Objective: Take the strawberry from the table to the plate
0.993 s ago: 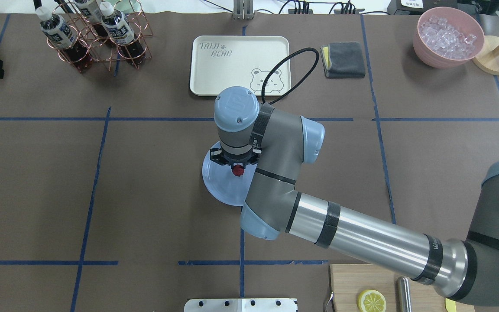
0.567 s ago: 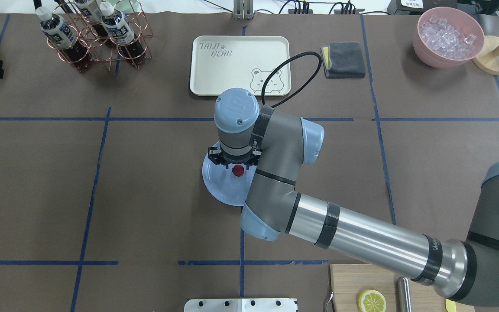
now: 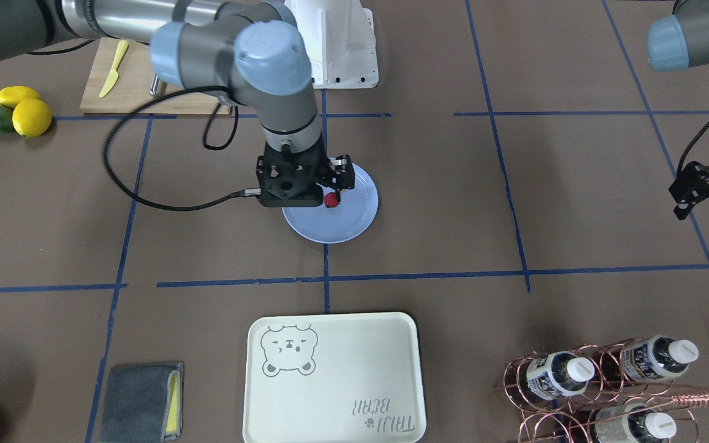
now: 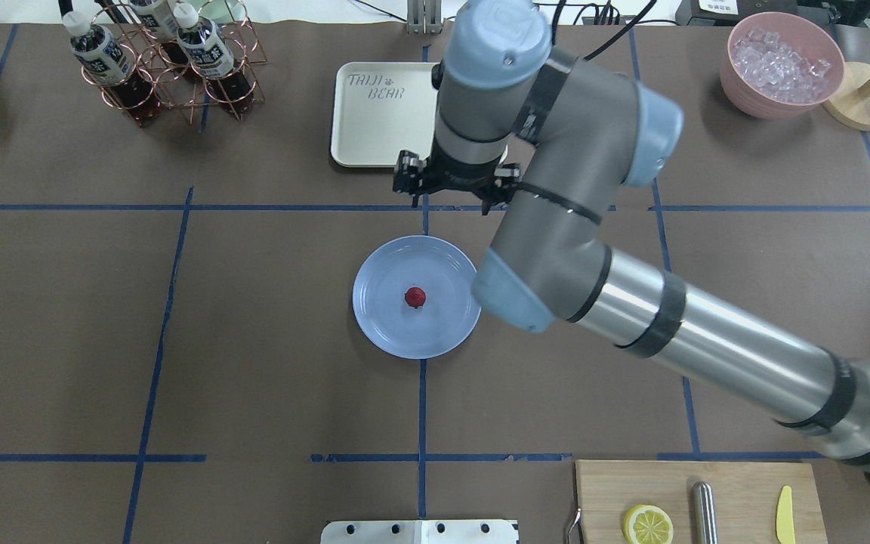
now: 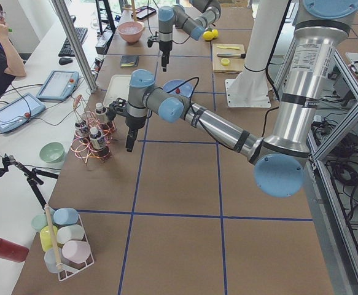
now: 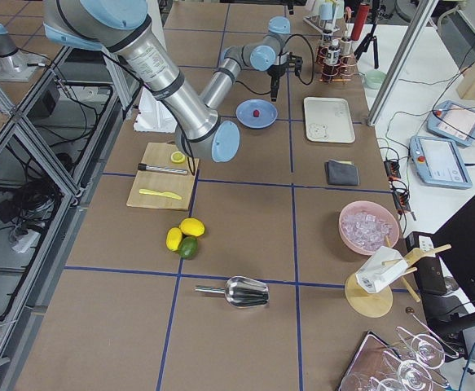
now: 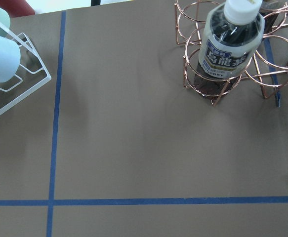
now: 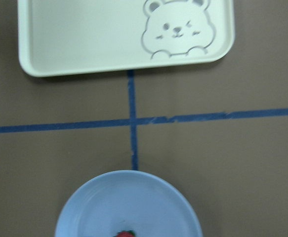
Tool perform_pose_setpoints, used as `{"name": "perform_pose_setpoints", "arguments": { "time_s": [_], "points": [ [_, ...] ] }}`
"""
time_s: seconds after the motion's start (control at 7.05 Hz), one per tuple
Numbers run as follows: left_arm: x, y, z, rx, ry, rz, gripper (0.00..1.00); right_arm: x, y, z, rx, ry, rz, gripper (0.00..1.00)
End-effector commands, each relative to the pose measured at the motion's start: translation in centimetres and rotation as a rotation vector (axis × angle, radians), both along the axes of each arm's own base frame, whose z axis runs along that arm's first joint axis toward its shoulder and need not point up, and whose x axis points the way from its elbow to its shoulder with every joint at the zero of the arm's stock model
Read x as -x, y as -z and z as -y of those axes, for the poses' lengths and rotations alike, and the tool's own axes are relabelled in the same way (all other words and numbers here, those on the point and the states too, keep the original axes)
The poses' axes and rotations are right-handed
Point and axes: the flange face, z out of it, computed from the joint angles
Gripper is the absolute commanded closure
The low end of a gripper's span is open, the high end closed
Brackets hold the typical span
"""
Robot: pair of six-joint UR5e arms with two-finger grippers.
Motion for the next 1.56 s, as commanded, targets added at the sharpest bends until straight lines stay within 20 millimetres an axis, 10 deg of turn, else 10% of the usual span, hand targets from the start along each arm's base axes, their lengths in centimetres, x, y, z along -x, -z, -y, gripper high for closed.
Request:
{"name": "perform_pose_setpoints", "arguments": {
  "time_s": [0.0, 0.57, 0.85, 1.42],
  "points": [
    [4.8, -3.5, 1.2, 0.009, -0.076, -0.027, 0.0, -15.5, -6.1, 2.3, -0.138, 0.078, -0.102, 0.0],
    [19.7, -17.4, -0.6, 0.053, -0.207, 0.038, 0.0, -36.6, -26.6, 2.8, -0.138, 0.23, -0.1, 0.0],
    [18.9, -22.7, -5.5, 0.153, -0.206, -0.092, 0.0, -44.0, -35.4, -0.9, -0.102, 0.253, -0.107, 0.0],
    [17.2, -22.3, -5.0, 0.198, -0.162, -0.104, 0.0, -50.3, -46.4, -2.8, -0.075, 0.258, -0.032, 0.0]
  ]
}}
